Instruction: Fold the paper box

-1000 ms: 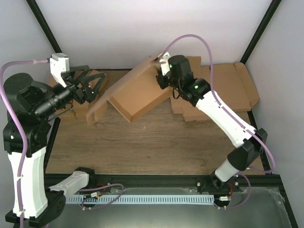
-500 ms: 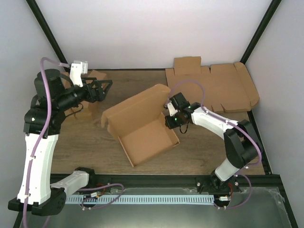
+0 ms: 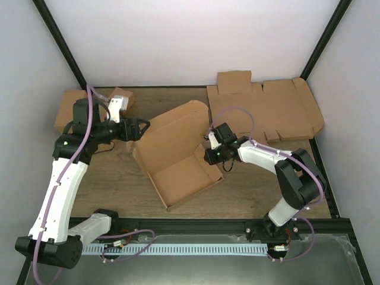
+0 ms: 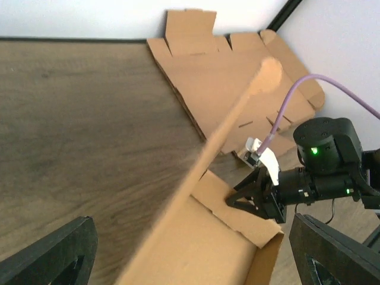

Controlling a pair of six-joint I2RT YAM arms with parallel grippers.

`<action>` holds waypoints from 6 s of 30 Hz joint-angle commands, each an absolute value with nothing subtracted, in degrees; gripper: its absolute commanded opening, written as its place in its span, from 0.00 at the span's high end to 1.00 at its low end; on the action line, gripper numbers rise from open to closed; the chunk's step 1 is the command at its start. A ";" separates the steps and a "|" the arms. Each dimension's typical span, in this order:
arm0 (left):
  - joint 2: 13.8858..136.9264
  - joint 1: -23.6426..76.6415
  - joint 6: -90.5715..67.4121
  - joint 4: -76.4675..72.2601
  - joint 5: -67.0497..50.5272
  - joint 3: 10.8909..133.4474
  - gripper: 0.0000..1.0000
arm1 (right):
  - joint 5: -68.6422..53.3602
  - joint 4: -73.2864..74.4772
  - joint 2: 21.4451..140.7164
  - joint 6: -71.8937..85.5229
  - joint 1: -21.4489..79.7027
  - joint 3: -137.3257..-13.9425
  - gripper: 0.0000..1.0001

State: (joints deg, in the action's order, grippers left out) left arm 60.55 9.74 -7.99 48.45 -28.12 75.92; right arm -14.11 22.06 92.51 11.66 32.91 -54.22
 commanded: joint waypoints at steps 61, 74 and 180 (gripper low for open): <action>57.13 9.58 -7.56 44.83 -26.54 71.81 0.08 | 16.22 23.69 94.83 18.03 47.37 -54.04 0.64; 57.30 9.58 -7.04 44.94 -26.81 71.72 0.08 | 13.22 29.10 92.09 20.25 47.37 -51.21 0.51; 68.37 8.30 -12.58 29.09 -7.22 61.44 0.72 | -36.11 22.08 102.03 0.68 18.68 -90.08 0.45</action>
State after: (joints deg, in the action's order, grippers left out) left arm 67.77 8.49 -13.85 29.39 -7.68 60.14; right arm -33.06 19.49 103.50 0.12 18.72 -87.81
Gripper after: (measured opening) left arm 0.293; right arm 0.596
